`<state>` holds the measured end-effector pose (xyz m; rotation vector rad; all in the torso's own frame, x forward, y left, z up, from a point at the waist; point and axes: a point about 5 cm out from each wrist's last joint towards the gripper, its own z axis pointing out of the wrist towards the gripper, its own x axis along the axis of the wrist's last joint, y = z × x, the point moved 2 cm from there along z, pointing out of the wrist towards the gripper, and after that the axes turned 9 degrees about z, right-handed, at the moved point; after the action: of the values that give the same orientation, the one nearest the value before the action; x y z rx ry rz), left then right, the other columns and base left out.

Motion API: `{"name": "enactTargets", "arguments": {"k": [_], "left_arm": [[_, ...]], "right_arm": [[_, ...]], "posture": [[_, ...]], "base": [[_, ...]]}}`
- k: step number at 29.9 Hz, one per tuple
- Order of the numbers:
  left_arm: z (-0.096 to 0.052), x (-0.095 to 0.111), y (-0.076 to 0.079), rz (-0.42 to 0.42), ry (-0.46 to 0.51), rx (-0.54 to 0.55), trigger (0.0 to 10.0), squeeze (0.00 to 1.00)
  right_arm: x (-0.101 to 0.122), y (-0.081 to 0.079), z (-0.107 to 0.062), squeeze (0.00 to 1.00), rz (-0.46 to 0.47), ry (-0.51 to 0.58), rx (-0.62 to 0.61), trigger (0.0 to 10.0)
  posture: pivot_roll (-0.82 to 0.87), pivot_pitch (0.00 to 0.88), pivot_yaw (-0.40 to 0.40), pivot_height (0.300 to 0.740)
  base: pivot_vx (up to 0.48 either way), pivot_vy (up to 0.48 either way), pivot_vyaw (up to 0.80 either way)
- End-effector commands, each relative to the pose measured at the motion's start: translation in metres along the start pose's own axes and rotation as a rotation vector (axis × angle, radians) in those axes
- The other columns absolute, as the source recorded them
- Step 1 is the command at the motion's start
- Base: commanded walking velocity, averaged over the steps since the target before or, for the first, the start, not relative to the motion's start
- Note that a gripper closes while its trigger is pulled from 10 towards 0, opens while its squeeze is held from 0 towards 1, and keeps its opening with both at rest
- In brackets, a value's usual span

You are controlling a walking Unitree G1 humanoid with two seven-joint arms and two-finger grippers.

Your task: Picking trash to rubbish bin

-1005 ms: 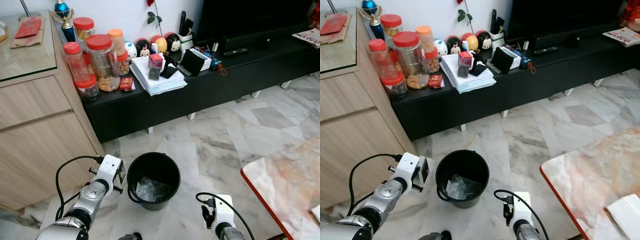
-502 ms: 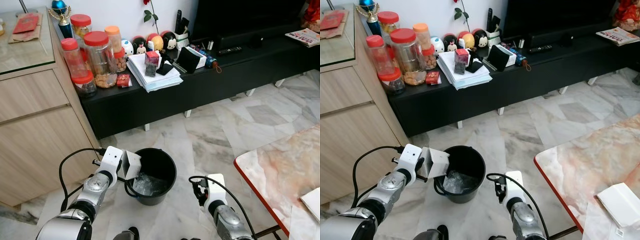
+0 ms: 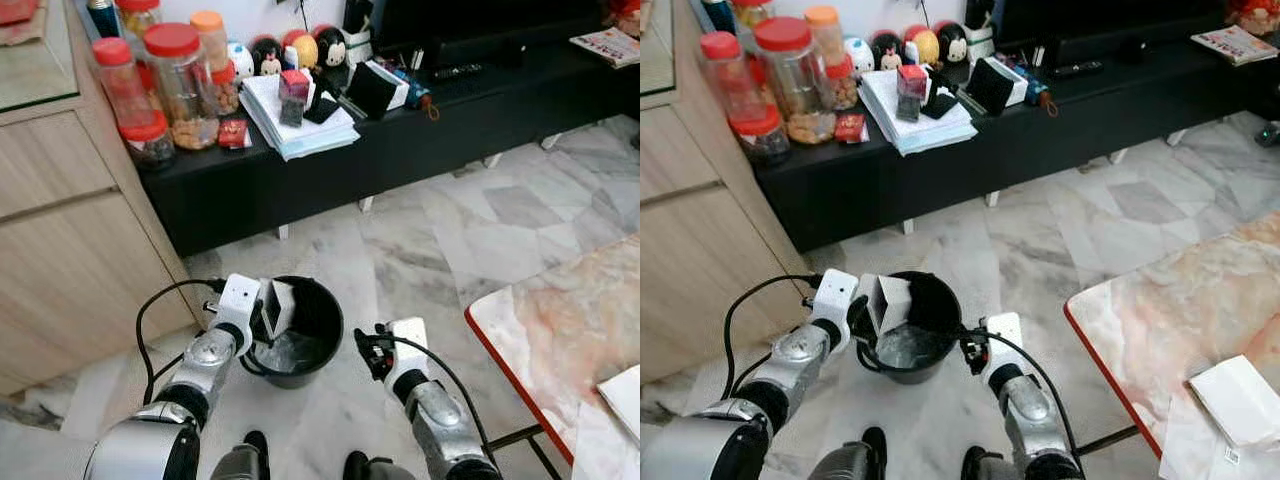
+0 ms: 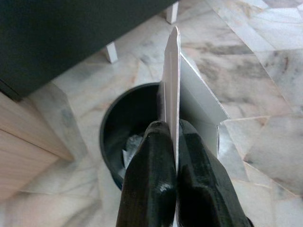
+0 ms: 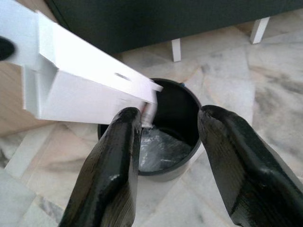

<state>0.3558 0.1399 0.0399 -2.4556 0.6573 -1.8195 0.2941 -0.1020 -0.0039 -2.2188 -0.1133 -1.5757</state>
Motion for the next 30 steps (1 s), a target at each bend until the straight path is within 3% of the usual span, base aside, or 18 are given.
{"name": "enactTargets", "arguments": {"k": [1,19,20,30], "left_arm": [[0.001,0.0,0.004,-0.007,-0.002,-0.012,10.0,0.0],[-0.002,-0.008,-0.007,-0.006,-0.045,0.047,10.0,0.0],[-0.002,-0.007,-0.007,-0.007,-0.044,0.052,10.0,1.0],[-0.002,-0.007,-0.012,-0.005,-0.048,0.069,10.0,1.0]], "right_arm": [[-0.002,-0.001,-0.003,0.0,0.005,0.005,0.003,10.0],[0.007,-0.027,-0.011,0.0,0.024,0.049,0.104,10.0],[0.008,-0.028,-0.011,0.0,0.024,0.05,0.107,10.0],[0.008,-0.031,-0.014,0.0,0.032,0.037,0.113,10.0]], "posture": [[0.03,0.297,-0.088,0.74],[0.0,0.362,-0.118,0.74],[0.0,0.362,-0.12,0.74],[0.01,0.358,-0.116,0.74]], "base": [[0.0,0.0,0.0],[0.0,0.0,0.0],[0.0,0.0,0.0],[0.0,0.0,0.0]]}}
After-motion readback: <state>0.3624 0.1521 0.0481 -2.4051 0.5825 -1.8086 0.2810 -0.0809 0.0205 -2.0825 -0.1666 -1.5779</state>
